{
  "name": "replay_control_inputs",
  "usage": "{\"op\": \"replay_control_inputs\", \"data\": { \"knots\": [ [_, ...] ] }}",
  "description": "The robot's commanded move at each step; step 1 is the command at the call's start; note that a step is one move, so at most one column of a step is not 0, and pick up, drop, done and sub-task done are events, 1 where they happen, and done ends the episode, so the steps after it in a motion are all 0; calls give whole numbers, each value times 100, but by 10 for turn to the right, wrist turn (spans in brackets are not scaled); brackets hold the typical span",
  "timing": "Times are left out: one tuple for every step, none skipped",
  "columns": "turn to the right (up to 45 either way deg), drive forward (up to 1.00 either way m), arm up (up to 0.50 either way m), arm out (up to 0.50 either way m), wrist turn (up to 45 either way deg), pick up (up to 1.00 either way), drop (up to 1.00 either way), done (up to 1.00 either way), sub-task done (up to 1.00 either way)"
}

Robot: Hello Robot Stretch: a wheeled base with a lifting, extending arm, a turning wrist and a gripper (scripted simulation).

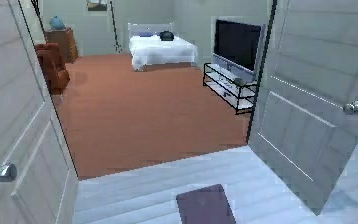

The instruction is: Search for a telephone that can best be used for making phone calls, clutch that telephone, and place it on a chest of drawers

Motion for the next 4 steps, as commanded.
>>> {"op": "replay_control_inputs", "data": {
  "knots": [
    [0,55,0,0,0,0,0,0,0],
    [-270,0,0,0,0,0,0,0,0],
    [0,100,0,0,0,0,0,0,0],
    [-30,0,0,0,0,0,0,0,0]
  ]
}}
